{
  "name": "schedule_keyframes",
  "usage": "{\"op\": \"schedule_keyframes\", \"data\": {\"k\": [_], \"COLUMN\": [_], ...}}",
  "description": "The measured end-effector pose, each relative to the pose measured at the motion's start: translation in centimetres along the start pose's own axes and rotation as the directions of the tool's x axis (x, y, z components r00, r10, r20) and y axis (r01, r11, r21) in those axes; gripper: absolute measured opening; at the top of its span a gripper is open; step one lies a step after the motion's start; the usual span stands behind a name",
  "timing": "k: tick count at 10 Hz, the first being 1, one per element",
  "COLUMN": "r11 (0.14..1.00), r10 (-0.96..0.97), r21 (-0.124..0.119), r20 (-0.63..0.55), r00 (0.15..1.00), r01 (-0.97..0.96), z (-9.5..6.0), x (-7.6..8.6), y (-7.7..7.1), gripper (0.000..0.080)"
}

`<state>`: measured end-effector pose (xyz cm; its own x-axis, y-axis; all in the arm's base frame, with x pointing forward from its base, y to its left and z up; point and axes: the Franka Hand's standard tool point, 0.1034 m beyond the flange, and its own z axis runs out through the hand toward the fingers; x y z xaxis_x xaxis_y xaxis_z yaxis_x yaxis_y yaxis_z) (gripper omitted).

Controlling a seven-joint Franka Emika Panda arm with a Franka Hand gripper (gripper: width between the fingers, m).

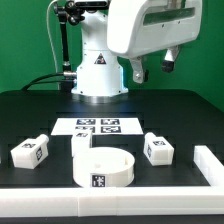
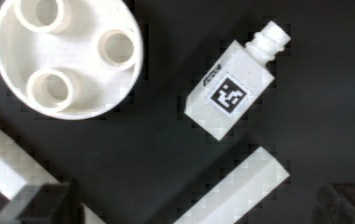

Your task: Assemble stool

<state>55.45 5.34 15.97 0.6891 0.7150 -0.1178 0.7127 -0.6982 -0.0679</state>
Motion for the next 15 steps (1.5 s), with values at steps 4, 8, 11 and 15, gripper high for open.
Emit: {"op": "schedule_keyframes", "data": {"k": [4,8,11,15], "r11": [1.0,0.982,0.97,0.966], "r10": [-0.001,-0.183,-0.242,-0.256], "r21": [0.0,-0.05,-0.063,-0.075], "r20": [0.0,-0.067,-0.091,-0.097], "r00": [1.0,0.981,0.966,0.962], "r01": [0.001,0.179,0.237,0.249], "z": [0.0,4.1,7.3,7.6], "x": [0.0,-2.3,-3.0,-3.0], "y": [0.0,3.4,5.9,6.0], "gripper": [0.0649,0.0649,0.0649,0.0649]}}
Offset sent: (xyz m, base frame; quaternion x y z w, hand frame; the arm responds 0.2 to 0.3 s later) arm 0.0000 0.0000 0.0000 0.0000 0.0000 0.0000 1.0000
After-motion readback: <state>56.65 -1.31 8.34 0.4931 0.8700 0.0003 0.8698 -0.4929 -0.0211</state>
